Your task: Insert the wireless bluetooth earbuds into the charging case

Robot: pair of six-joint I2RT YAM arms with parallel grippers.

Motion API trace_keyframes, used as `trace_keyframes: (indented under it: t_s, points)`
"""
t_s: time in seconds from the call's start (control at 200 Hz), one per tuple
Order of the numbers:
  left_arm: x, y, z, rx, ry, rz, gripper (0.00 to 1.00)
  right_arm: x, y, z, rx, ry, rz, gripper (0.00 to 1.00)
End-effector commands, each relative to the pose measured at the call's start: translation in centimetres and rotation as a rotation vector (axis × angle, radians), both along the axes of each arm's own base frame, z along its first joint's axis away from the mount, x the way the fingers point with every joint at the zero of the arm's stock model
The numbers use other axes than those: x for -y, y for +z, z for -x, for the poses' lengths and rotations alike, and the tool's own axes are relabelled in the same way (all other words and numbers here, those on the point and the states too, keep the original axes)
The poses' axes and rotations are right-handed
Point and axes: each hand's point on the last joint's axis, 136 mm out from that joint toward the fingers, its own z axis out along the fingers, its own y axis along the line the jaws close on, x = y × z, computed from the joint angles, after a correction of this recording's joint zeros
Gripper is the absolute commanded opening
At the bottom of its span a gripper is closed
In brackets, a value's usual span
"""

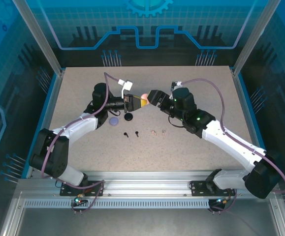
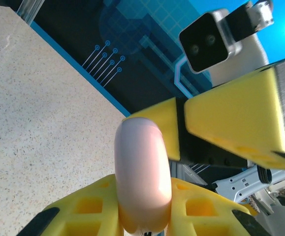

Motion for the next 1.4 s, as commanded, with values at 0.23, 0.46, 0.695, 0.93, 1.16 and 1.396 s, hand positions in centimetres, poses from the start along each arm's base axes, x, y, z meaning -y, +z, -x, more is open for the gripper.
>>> trace_keyframes:
  t_s: [0.23, 0.46, 0.695, 0.93, 1.16, 1.396]
  points:
    - [0.6, 0.1, -0.1, 0.025, -0.005, 0.019, 0.00, -2.4, 0.3, -1.6, -0.032, -0.076, -0.098, 0.74]
    - [0.6, -0.1, -0.1, 0.022, -0.004, 0.018, 0.00, -3.8, 0.3, -1.8, -0.040, -0.056, -0.122, 0.66]
    - [0.6, -0.2, -0.2, 0.022, -0.001, 0.017, 0.00, -4.1, 0.4, -1.9, -0.037, -0.048, -0.128, 0.39]
    - [0.5, -0.1, -0.4, 0.028, 0.015, 0.016, 0.11, -3.7, 0.4, -1.9, -0.034, -0.067, -0.127, 0.28]
    - [0.1, 0.3, -0.5, 0.049, 0.046, 0.020, 0.21, -3.2, 0.1, -1.8, -0.037, -0.083, -0.122, 0.26]
    - [0.0, 0.6, -0.5, 0.062, 0.055, 0.027, 0.30, -2.9, -0.1, -1.7, -0.036, -0.093, -0.118, 0.25]
